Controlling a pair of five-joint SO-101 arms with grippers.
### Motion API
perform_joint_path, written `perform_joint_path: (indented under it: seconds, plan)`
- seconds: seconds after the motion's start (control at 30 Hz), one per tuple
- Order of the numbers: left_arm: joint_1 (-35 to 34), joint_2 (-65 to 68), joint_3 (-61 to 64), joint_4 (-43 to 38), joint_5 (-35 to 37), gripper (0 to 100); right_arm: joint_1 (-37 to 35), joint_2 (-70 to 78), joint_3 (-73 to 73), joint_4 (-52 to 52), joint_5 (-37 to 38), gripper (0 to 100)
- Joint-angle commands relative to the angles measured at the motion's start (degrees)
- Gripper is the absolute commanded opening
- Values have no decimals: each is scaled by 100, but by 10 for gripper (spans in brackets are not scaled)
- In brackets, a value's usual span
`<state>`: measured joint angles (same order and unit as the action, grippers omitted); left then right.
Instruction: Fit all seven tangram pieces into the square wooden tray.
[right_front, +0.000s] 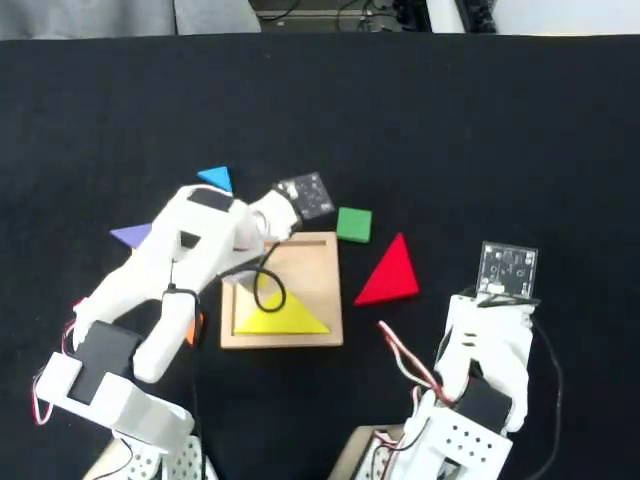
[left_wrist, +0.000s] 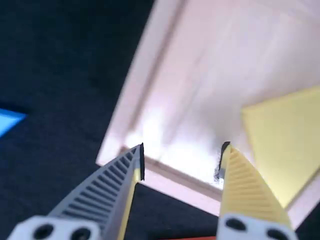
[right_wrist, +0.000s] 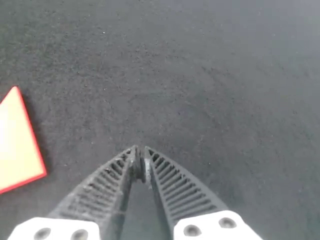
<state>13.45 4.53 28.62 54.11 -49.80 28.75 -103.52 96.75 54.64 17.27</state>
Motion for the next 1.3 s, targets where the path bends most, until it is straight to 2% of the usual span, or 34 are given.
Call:
perform_joint_path:
  seconds: [0.0,0.13,0.4,0.53,0.6,0.7,0.87,1.0,1.1,1.2,1.27]
  plan:
    - [330,-53,242,-26,-35,253,-88,-470,-48,-149,-26,12]
    - [558,-62,453,-53,-35,253,-88,-470,-48,-149,-26,12]
    - [497,-149,444,-62,-35,253,-88,-470,-48,-149,-26,12]
    - [277,-826,233,62,-35,253,-88,-470,-48,-149,-26,12]
    - [31,-1459,-145,475,-26,253,-88,-470,-48,-149,-26,12]
    - [-338,-2567,-954,1275,536,253,-97,-470,-48,-149,-26,12]
    - [-1086,-4185,-1613,2136,2040,253,-97,-470,-40,-149,-26,12]
    - [-1631,-5231,-971,2505,2901,253,-97,-470,-40,-149,-26,12]
    - [-2264,-5996,-57,2444,3490,253,-97,-470,-40,-149,-26,12]
    - [-3002,-6576,1349,1741,3657,252,-167,-453,-154,35,70,29]
    - [-3371,-6848,2404,1143,3666,252,-334,-453,-189,193,176,82]
